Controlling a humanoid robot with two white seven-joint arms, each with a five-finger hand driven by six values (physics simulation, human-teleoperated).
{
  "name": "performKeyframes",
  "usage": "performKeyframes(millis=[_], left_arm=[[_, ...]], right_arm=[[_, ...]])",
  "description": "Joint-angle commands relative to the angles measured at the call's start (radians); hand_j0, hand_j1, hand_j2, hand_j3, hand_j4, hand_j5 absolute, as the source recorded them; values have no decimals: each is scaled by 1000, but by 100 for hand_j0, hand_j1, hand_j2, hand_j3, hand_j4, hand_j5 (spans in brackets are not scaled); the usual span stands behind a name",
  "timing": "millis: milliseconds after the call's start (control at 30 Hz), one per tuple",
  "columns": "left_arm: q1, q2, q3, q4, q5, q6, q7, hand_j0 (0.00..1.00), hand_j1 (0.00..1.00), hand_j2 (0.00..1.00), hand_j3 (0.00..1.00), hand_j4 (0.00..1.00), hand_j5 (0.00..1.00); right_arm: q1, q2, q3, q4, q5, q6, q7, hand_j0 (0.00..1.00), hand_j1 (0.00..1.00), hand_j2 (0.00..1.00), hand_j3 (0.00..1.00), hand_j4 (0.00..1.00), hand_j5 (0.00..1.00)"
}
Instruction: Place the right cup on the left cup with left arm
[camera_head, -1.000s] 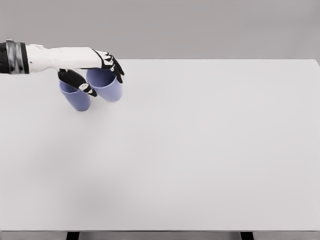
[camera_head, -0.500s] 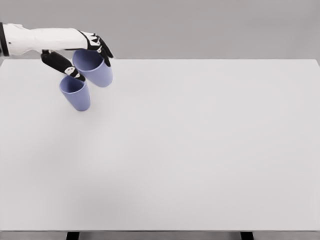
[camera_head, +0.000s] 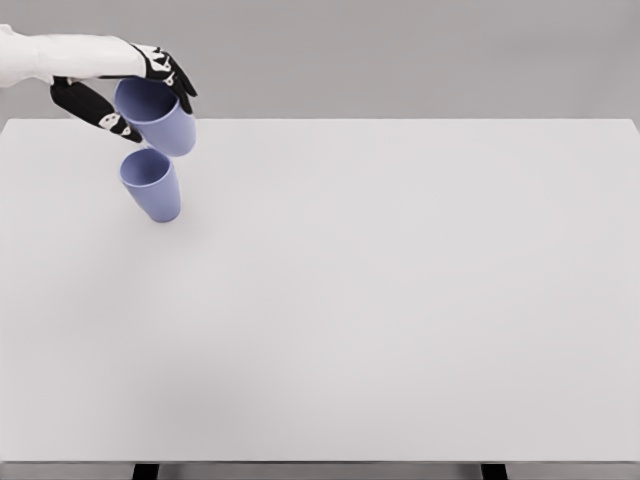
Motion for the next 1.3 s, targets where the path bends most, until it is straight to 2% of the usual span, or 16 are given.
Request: performKeyframes(millis=[0, 167, 533, 800, 1267], left_arm=[[-2, 14, -6, 3, 5, 2, -24, 61, 61, 61, 61, 61, 61], [-2, 23, -12, 60, 3, 2, -67, 61, 61, 61, 61, 61, 61], [0, 6, -26, 119, 2, 2, -69, 61, 61, 61, 61, 61, 61], [5, -3, -40, 110, 34, 2, -69, 62, 62, 62, 62, 62, 62], [6, 0, -54, 110, 34, 2, -69, 64, 64, 64, 64, 64, 64]], right_arm=[[-2, 0, 0, 0, 2, -1, 0, 100, 100, 100, 100, 100, 100], [0, 0, 0, 1, 2, -1, 0, 100, 100, 100, 100, 100, 100], [0, 0, 0, 0, 2, -1, 0, 100, 100, 100, 100, 100, 100], [0, 0, 0, 0, 2, -1, 0, 100, 100, 100, 100, 100, 100], [0, 0, 0, 0, 2, -1, 0, 100, 100, 100, 100, 100, 100]])
